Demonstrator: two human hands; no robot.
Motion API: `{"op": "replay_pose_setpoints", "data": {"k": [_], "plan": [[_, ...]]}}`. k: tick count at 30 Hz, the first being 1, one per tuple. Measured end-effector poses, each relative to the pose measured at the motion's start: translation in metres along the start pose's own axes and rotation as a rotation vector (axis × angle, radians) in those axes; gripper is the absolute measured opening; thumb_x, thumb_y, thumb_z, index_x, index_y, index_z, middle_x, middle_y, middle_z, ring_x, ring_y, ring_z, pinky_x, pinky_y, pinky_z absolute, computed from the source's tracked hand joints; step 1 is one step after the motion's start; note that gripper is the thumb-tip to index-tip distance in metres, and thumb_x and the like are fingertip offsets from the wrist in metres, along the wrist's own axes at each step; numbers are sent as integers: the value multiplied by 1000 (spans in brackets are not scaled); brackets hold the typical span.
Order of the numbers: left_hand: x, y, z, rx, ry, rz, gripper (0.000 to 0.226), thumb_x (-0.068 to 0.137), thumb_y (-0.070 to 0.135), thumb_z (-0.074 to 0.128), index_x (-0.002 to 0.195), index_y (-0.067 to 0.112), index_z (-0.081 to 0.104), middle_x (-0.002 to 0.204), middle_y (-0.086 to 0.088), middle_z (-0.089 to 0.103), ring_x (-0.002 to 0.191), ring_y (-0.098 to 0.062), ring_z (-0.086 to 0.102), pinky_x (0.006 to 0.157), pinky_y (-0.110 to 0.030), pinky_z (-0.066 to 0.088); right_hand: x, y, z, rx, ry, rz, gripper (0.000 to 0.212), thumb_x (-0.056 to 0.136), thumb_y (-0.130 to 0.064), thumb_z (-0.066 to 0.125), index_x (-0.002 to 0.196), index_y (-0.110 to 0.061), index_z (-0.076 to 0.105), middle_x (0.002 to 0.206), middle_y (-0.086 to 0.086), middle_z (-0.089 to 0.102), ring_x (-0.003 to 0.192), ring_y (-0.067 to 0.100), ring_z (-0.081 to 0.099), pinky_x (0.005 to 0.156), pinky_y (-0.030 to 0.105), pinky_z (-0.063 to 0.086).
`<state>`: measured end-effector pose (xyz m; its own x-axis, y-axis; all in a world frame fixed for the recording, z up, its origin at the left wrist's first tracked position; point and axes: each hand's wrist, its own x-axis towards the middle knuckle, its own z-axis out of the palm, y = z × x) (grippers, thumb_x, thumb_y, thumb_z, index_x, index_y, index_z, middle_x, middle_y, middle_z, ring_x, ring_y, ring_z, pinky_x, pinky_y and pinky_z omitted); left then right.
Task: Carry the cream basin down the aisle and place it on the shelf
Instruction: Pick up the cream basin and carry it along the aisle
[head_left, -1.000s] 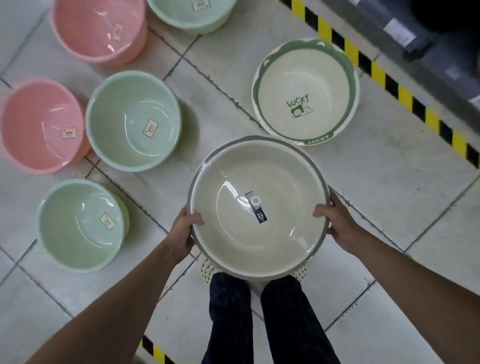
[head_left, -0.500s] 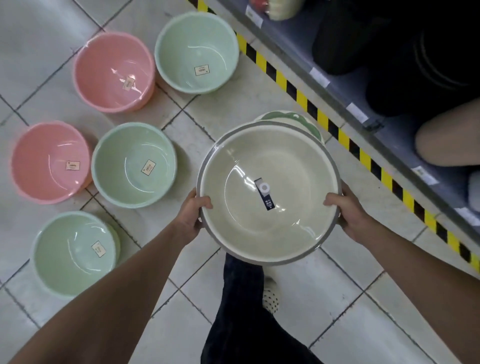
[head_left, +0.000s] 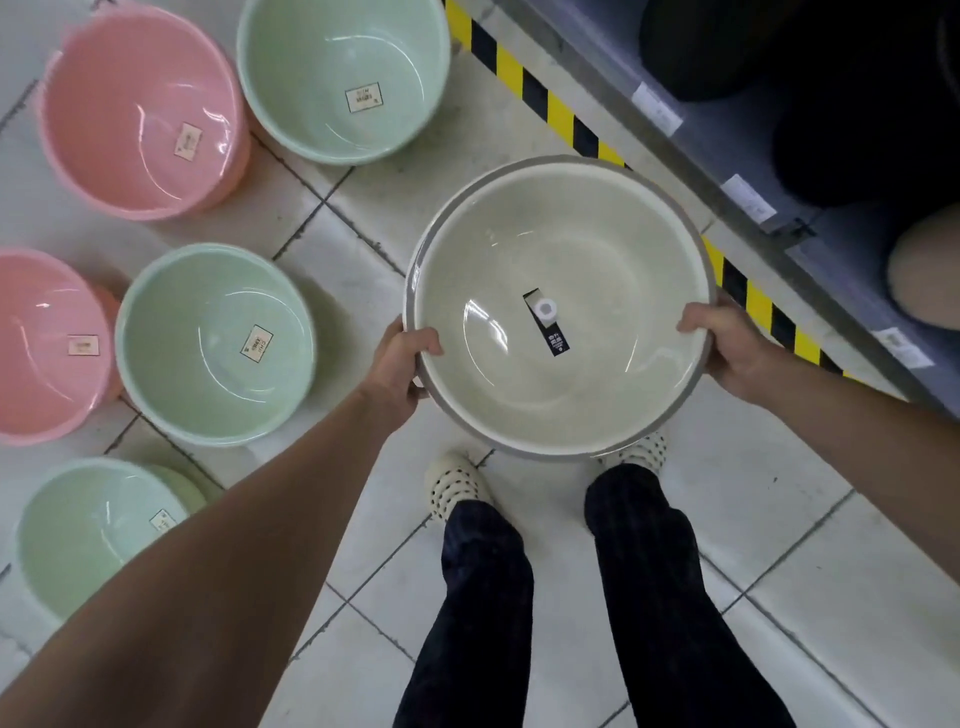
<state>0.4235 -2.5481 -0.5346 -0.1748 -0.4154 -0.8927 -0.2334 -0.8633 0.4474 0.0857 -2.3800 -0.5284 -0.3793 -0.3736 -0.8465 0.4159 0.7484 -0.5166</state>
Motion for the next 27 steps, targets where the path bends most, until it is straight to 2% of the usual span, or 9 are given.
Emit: {"op": "replay_pose_setpoints", "data": {"k": [2,4,7,11,17,20,23,25,27], "plan": [[16,-3,11,-21,15,-10,60,53,10,61,111,24,64,97,-6,68,91,-31,62,77,-44,53,23,-1,-8,-15,3,7,84,50,-21,68,133,-27,62,128,10,69,127,44,58,90,50,52],[29,-6,20,-42,19,-14,58,55,8,59,111,24,63,94,-4,68,88,-29,63,70,-38,54,41,-1,-14,-19,-6,0,84,50,-21,68,133,-28,62,132,11,68,126,43,59,94,54,52],[48,-12,32,-41,0,-32,71,50,10,62,120,20,63,99,-7,69,92,-33,64,65,-37,55,67,1,-22,-23,-26,-7,82,49,-21,67,130,-32,63,133,11,67,125,41,59,101,62,49],[71,-25,43,-42,35,-52,71,50,10,62,120,19,64,105,-11,69,96,-35,64,75,-47,53,99,9,-31,-49,-61,9,79,50,-21,67,128,-33,63,133,13,66,126,43,58,104,67,45],[106,-53,44,-43,41,-68,77,50,13,64,127,17,64,108,-15,68,99,-38,64,69,-45,56,134,27,-33,-55,-115,35,77,53,-21,67,128,-33,63,134,14,65,127,44,57,104,68,45],[115,-62,43,-51,16,-45,79,51,11,64,130,17,62,112,-16,68,103,-40,64,74,-50,56,147,38,-34,-51,-160,39,80,54,-20,68,133,-33,60,135,13,65,129,44,56,106,68,43],[114,-66,42,-40,28,-9,74,61,12,69,132,24,58,115,-9,71,107,-35,66,87,-56,57,145,39,-29,-10,-188,10,78,66,-14,72,141,-29,55,138,10,66,128,37,59,108,59,47],[112,-66,41,-25,-36,7,62,77,31,76,136,31,58,126,-6,71,115,-31,67,95,-55,56,143,37,-29,49,-222,1,60,88,-20,70,145,-26,54,138,6,67,125,28,64,105,49,51],[110,-66,39,-21,-99,-24,63,85,64,67,140,33,59,139,-13,64,123,-33,63,96,-54,56,142,38,-36,121,-261,39,52,98,-46,60,146,-27,55,141,5,66,128,25,63,108,48,50]]}}
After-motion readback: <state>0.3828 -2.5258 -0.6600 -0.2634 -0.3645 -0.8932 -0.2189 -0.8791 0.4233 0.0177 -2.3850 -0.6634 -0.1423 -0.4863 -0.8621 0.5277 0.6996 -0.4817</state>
